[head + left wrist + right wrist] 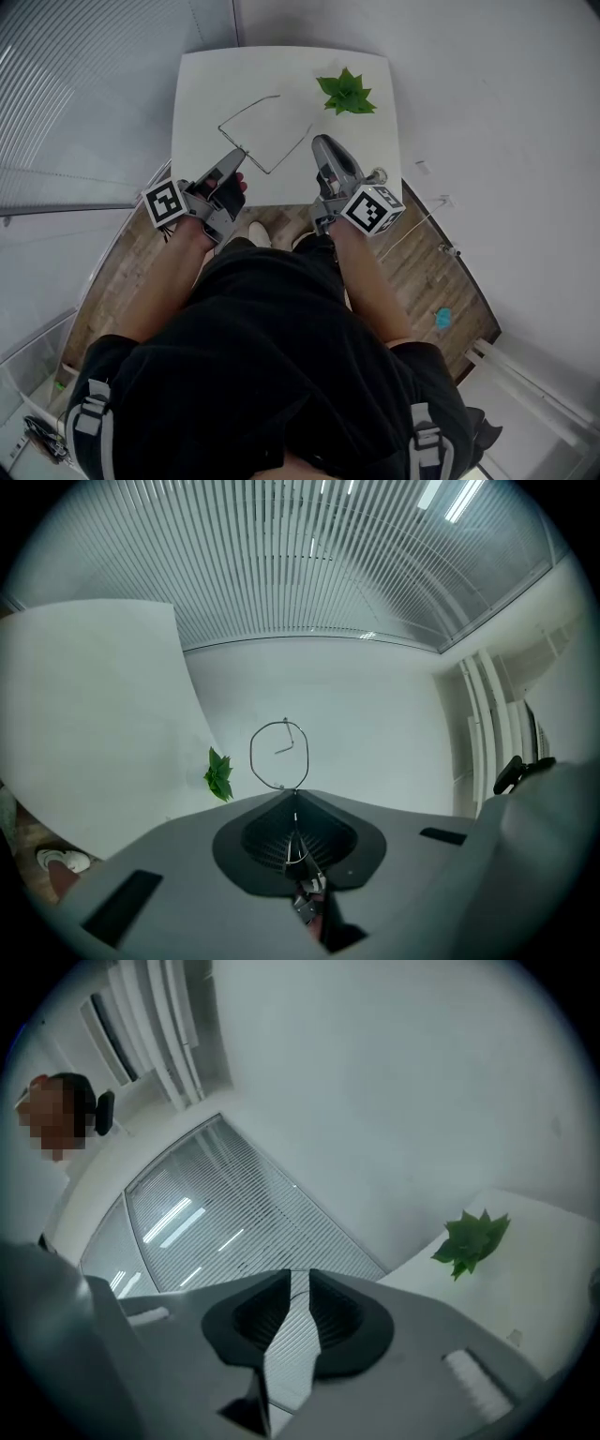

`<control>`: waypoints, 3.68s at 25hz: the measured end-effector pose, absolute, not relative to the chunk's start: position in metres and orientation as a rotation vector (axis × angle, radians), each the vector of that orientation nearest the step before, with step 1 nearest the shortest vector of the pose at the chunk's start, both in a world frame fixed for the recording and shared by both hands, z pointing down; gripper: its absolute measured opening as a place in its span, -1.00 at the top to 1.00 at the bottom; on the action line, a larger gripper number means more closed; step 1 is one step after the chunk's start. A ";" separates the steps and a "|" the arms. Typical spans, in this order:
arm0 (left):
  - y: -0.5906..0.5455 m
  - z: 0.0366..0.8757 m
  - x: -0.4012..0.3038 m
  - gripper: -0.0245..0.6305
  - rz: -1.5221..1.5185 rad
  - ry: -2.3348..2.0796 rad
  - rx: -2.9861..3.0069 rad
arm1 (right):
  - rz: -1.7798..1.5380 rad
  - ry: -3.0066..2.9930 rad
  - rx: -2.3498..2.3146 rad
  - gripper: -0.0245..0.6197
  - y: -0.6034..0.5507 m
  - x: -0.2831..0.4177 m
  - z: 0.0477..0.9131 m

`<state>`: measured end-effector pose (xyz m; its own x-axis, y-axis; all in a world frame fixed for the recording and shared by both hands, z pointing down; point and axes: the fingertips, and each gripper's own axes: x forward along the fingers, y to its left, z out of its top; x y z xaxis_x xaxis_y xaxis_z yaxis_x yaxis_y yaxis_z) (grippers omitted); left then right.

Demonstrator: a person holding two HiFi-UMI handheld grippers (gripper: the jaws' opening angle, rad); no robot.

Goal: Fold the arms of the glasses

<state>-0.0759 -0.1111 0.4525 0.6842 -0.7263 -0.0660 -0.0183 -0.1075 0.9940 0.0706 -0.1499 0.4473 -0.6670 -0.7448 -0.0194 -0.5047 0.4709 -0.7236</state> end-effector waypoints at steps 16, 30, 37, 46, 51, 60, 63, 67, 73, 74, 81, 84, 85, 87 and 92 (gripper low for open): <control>-0.110 0.451 -0.074 0.89 -0.665 -0.609 1.581 | -1.408 2.022 -0.849 0.53 -0.165 0.066 0.465; -0.109 0.455 -0.071 0.89 -0.656 -0.603 1.583 | -1.523 1.914 -0.727 0.81 -0.165 0.059 0.469; -0.111 0.454 -0.071 0.89 -0.652 -0.593 1.588 | -1.533 1.931 -0.747 0.89 -0.168 0.059 0.469; -0.111 0.454 -0.070 0.89 -0.650 -0.593 1.587 | -1.557 1.936 -0.720 0.66 -0.164 0.052 0.469; -0.110 0.455 -0.067 0.89 -0.638 -0.585 1.585 | -1.564 1.945 -0.713 0.77 -0.165 0.048 0.468; -0.108 0.457 -0.063 0.89 -0.611 -0.573 1.594 | -1.576 1.974 -0.694 0.81 -0.167 0.042 0.466; -0.107 0.456 -0.059 0.89 -0.597 -0.560 1.601 | -1.583 1.974 -0.681 0.80 -0.168 0.038 0.464; -0.106 0.456 -0.056 0.89 -0.584 -0.552 1.599 | -1.594 1.973 -0.661 0.82 -0.168 0.035 0.463; -0.106 0.457 -0.056 0.89 -0.570 -0.541 1.603 | -1.601 1.980 -0.631 0.84 -0.169 0.027 0.460; -0.106 0.457 -0.056 0.89 -0.568 -0.541 1.605 | -1.603 1.982 -0.629 0.85 -0.169 0.026 0.460; -0.105 0.456 -0.052 0.89 -0.564 -0.509 1.602 | -1.627 2.024 -0.585 0.85 -0.169 0.018 0.460; -0.104 0.457 -0.051 0.89 -0.558 -0.507 1.607 | -1.635 2.049 -0.560 0.85 -0.167 0.013 0.457; -0.103 0.457 -0.050 0.89 -0.556 -0.505 1.608 | -1.640 2.056 -0.553 0.85 -0.167 0.011 0.457; -0.103 0.458 -0.049 0.89 -0.550 -0.498 1.604 | -1.648 2.070 -0.540 0.85 -0.166 0.007 0.457; -0.103 0.458 -0.048 0.89 -0.530 -0.477 1.607 | -1.660 2.111 -0.511 0.85 -0.164 -0.003 0.458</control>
<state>-0.0479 -0.1027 0.4581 0.8048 -0.5904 -0.0602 0.0020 -0.0987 0.9951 -0.0030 -0.1640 0.4582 -0.8508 -0.5179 -0.0885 -0.0359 0.2254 -0.9736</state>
